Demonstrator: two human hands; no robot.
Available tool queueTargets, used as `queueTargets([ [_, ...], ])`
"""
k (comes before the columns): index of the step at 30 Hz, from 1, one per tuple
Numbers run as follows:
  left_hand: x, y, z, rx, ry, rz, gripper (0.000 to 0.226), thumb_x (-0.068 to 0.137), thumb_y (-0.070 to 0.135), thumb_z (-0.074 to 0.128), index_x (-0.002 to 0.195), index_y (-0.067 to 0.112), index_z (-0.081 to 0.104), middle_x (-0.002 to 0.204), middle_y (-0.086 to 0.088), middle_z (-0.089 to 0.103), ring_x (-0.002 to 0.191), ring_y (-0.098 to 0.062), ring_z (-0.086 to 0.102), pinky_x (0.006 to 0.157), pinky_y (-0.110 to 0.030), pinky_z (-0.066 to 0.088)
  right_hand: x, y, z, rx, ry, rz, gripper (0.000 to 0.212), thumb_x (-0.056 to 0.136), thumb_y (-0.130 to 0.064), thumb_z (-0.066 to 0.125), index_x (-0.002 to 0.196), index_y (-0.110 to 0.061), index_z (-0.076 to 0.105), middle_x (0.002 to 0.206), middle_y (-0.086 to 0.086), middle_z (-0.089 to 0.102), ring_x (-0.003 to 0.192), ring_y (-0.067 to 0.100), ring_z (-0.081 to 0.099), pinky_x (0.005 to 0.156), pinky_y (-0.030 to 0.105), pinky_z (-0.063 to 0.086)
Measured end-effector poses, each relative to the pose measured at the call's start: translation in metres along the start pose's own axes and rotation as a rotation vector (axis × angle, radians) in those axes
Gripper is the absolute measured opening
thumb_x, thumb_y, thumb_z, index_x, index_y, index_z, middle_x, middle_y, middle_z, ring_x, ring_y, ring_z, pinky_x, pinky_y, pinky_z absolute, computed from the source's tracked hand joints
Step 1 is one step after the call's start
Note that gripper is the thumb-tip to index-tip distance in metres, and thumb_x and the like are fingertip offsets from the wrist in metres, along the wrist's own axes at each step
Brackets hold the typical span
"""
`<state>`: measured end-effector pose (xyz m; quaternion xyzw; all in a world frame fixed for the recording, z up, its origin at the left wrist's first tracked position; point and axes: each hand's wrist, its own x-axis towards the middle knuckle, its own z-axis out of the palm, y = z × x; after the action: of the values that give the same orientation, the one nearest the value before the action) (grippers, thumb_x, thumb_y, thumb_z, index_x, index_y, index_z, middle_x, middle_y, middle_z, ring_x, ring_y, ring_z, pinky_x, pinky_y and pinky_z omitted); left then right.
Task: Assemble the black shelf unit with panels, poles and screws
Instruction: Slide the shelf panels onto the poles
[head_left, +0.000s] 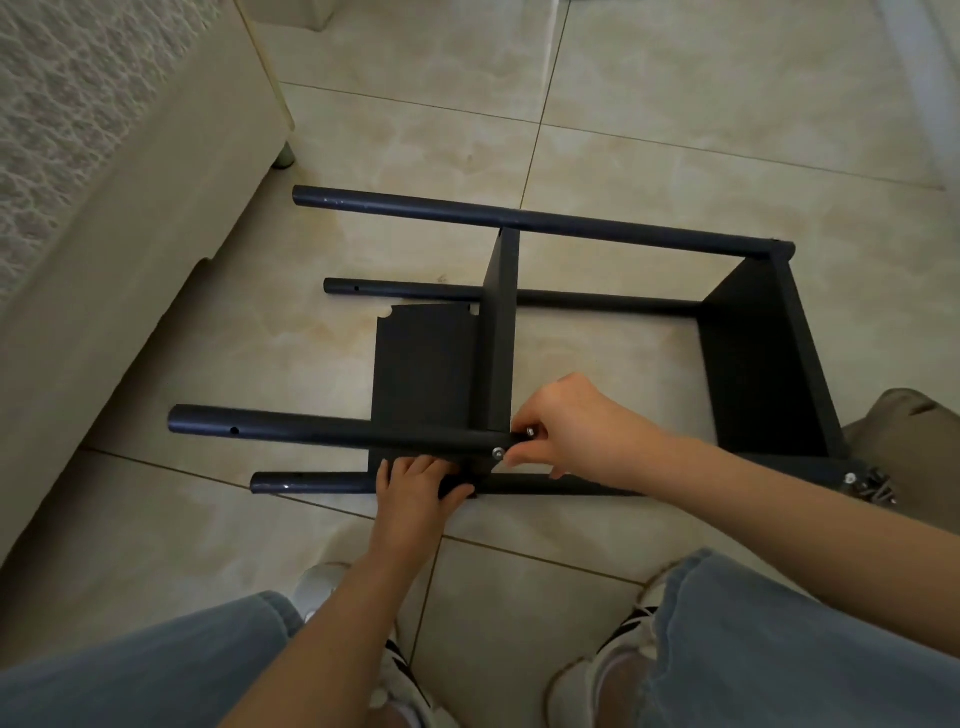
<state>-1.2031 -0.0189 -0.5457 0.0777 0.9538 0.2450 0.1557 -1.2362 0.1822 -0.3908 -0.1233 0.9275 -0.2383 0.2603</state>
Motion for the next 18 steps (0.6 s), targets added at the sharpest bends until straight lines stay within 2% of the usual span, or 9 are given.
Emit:
queueTargets([
  [4, -0.005, -0.003, 0.000, 0.023, -0.020, 0.027, 0.028, 0.097, 0.031, 0.062, 0.125, 0.033, 0.063, 0.131, 0.011, 0.060, 0.136, -0.012, 0.043, 0.124, -0.046, 0.015, 0.002, 0.000, 0.010, -0.009, -0.036, 0.002, 0.025, 0.090, -0.036, 0.067, 0.098, -0.013, 0.072, 0.070, -0.008, 0.057, 0.054, 0.008, 0.062, 0.062, 0.023, 0.055],
  [7, -0.008, 0.000, -0.002, 0.101, -0.020, 0.069, 0.035, 0.098, 0.025, 0.060, 0.133, 0.030, 0.059, 0.136, 0.008, 0.058, 0.136, -0.013, 0.043, 0.123, -0.041, 0.023, 0.004, 0.002, 0.011, -0.010, -0.027, 0.008, 0.024, 0.089, -0.037, 0.069, 0.093, -0.013, 0.072, 0.066, -0.010, 0.054, 0.051, 0.007, 0.061, 0.057, 0.020, 0.052],
  [12, -0.019, 0.013, -0.011, 0.442, -0.192, 0.146, 0.055, 0.099, 0.016, 0.053, 0.151, 0.018, 0.037, 0.149, -0.002, 0.048, 0.139, -0.020, 0.041, 0.119, -0.034, 0.029, 0.006, 0.003, 0.012, -0.008, -0.023, 0.025, 0.028, 0.087, -0.038, 0.071, 0.096, -0.011, 0.074, 0.078, 0.001, 0.066, 0.059, 0.012, 0.068, 0.063, 0.031, 0.059],
  [15, -0.023, 0.029, -0.035, 0.530, -0.316, 0.206, 0.048, 0.099, 0.013, 0.050, 0.145, 0.017, 0.040, 0.133, -0.005, 0.057, 0.119, -0.022, 0.055, 0.095, -0.035, 0.048, 0.005, 0.004, 0.014, 0.000, -0.009, 0.027, 0.029, 0.088, -0.036, 0.071, 0.098, -0.009, 0.074, 0.083, 0.004, 0.068, 0.062, 0.014, 0.070, 0.064, 0.032, 0.060],
  [18, -0.031, 0.049, -0.072, 0.642, -0.460, 0.386, 0.034, 0.101, 0.014, 0.045, 0.135, 0.015, 0.047, 0.108, -0.004, 0.061, 0.088, -0.019, 0.058, 0.081, -0.035, 0.053, 0.001, 0.004, 0.015, 0.015, 0.012, 0.015, 0.029, 0.089, -0.034, 0.070, 0.100, -0.008, 0.073, 0.085, 0.004, 0.068, 0.062, 0.014, 0.070, 0.063, 0.030, 0.059],
])
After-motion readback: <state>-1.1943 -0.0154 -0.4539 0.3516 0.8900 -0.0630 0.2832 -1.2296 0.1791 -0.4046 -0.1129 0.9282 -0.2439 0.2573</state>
